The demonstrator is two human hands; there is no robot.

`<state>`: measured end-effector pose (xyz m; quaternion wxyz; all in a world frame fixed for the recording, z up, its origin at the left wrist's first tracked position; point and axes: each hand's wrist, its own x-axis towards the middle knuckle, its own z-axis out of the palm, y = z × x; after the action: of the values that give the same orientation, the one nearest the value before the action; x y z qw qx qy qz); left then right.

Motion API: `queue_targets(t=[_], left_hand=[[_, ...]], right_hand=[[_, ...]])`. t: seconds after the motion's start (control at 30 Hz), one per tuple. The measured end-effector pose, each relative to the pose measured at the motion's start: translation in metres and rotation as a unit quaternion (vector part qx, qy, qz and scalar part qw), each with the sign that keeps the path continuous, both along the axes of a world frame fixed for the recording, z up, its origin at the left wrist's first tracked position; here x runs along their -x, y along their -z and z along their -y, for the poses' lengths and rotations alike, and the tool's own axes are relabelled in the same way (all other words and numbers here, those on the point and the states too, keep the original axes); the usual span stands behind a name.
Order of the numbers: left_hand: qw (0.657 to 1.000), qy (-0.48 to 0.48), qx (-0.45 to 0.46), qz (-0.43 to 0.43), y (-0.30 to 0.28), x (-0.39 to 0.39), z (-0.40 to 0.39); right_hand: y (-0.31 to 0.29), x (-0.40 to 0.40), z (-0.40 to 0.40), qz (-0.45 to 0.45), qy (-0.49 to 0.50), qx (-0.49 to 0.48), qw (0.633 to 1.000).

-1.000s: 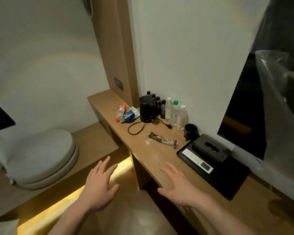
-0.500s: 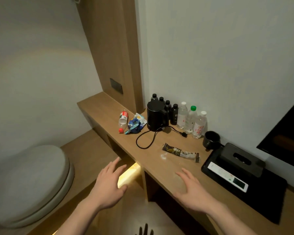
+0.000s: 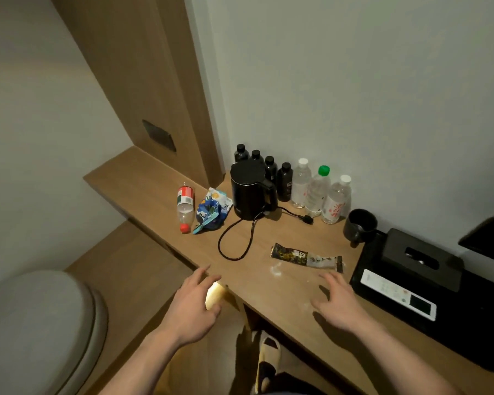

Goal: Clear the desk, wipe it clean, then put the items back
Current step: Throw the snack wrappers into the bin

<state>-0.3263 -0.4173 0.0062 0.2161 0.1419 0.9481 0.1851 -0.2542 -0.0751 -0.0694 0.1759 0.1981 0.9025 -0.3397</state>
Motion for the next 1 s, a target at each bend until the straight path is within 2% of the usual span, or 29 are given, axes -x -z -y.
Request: queue_targets(t=[0.1, 0.23, 0.37, 0.7, 0.83, 0.93, 1.0], left_hand=[[1.0, -0.015, -0.007, 0.006, 0.008, 0.028, 0.004], [1.0, -0.03, 0.0, 0.006, 0.015, 0.073, 0.009], [0.999, -0.043, 0.001, 0.024, 0.025, 0.096, 0.009], [0.998, -0.01, 0.005, 0.06, 0.043, 0.162, -0.005], [0.997, 0.017, 0.026, 0.069, 0.053, 0.195, -0.004], [0.996, 0.03, 0.045, 0.076, 0.061, 0.221, -0.004], [0.993, 0.055, 0.069, 0.082, 0.066, 0.233, -0.008]], right_hand=[[0.021, 0.04, -0.008, 0.012, 0.012, -0.04, 0.999], [0.042, 0.101, -0.023, 0.041, -0.058, -0.164, 0.984], [0.063, 0.123, -0.029, 0.085, -0.079, -0.198, 0.973], [0.082, 0.144, -0.023, 0.111, 0.021, -0.177, 0.978], [0.072, 0.14, -0.015, 0.041, 0.053, -0.155, 0.986], [0.051, 0.14, 0.001, -0.013, 0.081, -0.1, 0.992], [0.037, 0.141, 0.012, -0.019, 0.092, -0.074, 0.993]])
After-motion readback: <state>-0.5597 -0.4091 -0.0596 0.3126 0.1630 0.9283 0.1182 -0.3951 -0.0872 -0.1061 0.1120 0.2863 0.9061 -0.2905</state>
